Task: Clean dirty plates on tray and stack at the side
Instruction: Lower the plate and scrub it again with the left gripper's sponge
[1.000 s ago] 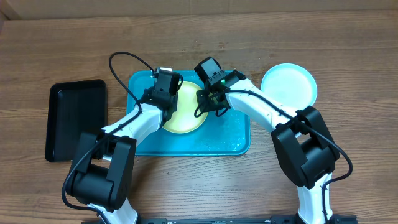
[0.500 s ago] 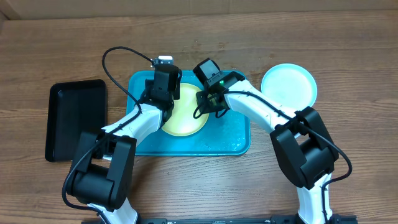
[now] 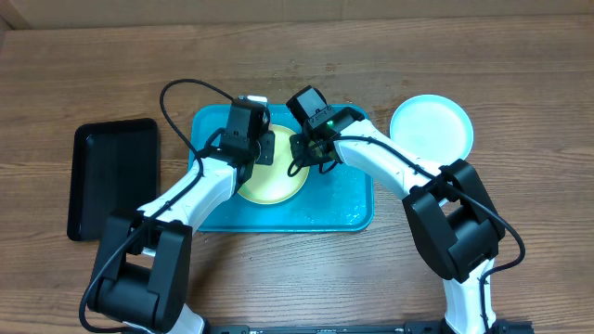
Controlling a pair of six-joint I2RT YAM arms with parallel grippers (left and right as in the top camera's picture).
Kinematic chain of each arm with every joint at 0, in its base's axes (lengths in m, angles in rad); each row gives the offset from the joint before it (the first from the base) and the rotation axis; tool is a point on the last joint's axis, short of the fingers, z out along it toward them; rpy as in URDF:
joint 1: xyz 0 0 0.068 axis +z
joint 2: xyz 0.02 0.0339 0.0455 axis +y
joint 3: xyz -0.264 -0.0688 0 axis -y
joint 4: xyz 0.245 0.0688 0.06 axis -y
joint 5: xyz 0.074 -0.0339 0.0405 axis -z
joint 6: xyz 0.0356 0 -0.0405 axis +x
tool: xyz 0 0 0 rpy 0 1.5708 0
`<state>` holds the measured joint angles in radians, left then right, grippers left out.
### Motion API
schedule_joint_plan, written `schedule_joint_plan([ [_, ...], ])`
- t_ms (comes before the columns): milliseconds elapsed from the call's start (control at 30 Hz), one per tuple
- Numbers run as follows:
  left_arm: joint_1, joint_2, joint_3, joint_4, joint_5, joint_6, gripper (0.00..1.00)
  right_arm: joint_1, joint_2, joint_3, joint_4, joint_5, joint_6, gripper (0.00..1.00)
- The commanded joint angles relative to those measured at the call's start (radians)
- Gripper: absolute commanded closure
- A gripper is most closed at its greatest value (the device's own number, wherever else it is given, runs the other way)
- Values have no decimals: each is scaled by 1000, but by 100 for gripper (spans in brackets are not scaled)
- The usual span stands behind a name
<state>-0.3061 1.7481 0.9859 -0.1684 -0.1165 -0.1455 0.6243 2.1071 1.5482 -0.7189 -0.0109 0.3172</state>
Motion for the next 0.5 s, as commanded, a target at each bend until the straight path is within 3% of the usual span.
schedule_joint_plan([
  [0,6,13,-3,-6,-22,35,96,9,-3,-6,4,10,-6,96],
  [200,22,51,-3,42,-104,82,96,9,-3,-6,4,10,-7,96],
  [367,56,62,-3,-20,-131,81,96,9,-3,-6,3,10,-7,96],
  [467,69,62,-3,-46,-233,79,96,9,-3,-6,4,10,-7,96],
])
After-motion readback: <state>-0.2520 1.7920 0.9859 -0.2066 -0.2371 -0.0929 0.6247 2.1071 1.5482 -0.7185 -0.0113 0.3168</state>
